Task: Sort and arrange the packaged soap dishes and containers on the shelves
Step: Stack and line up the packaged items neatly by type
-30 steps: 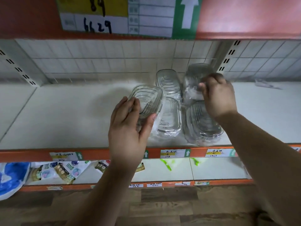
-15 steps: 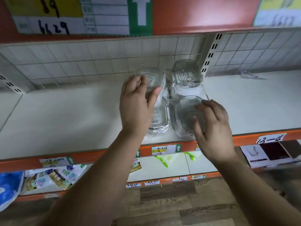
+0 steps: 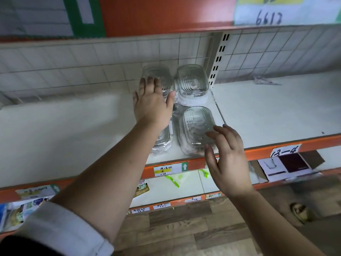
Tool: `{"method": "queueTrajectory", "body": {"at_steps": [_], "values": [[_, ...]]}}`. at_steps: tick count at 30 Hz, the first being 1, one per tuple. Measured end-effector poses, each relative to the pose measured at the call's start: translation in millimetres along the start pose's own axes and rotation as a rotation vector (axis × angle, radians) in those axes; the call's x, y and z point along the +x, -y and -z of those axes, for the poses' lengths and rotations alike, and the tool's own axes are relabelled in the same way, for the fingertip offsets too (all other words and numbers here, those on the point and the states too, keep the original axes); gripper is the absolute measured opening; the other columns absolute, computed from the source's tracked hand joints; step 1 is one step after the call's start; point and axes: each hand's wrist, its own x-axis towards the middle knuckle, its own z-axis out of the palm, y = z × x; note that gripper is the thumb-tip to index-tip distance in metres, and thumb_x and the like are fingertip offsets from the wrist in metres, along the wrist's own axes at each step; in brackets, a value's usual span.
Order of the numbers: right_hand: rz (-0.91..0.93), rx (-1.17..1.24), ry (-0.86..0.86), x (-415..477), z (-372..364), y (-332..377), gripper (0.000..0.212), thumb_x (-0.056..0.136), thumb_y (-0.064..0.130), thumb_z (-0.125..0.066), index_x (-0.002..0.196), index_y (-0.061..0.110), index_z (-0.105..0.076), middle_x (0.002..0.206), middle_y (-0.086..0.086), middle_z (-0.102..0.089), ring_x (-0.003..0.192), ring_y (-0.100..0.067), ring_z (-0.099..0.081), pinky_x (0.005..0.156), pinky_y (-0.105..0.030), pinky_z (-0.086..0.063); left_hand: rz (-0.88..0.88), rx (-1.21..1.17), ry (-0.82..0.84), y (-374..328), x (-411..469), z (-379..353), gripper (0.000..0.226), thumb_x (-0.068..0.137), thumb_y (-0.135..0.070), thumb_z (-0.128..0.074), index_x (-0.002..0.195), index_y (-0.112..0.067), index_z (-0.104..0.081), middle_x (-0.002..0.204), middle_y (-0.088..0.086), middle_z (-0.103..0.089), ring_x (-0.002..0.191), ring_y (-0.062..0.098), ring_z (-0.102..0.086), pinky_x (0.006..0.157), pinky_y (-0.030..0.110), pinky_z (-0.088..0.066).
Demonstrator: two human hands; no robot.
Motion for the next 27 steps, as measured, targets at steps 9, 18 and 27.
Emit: {"method": "queueTrajectory", "body": {"at_steps": [9, 18, 27], "values": [[-0.005, 0.028, 0.016, -7, 14, 18, 0.031, 0.092, 0.017, -0.052, 0.120, 0.005, -0.061, 0.126, -0.012, -0.057, 0.118, -0.032, -0.050, 0.103, -0.041, -0.040, -0.193, -0.023, -0.155, 4, -74, 27, 0.049, 0.101, -0.034, -0.038, 0.143, -0.008, -0.044, 0.145, 0.011, -0.047, 0.136, 0.028, -0.040, 0.113, 0.040, -0.025], [0.142, 0.041, 0.093, -30, 87, 81, 0.030, 0.093, 0.017, -0.053, 0.118, 0.003, -0.062, 0.106, -0.014, -0.065, 0.105, -0.036, -0.057, 0.089, -0.042, -0.048, -0.219, -0.007, -0.255, 0, -200, 121, 0.027, 0.096, -0.032, -0.046, 0.091, -0.014, -0.066, 0.086, 0.003, -0.065, 0.083, 0.030, -0.059, 0.076, 0.041, -0.040], [0.213, 0.185, 0.089, -43, 149, 199, 0.022, 0.091, 0.017, -0.056, 0.108, 0.005, -0.064, 0.098, -0.011, -0.066, 0.098, -0.032, -0.059, 0.082, -0.041, -0.050, -0.087, 0.109, -0.283, 37, -272, 250, 0.027, 0.095, -0.030, -0.045, 0.086, -0.012, -0.063, 0.081, 0.005, -0.060, 0.076, 0.029, -0.057, 0.075, 0.040, -0.038]]}}
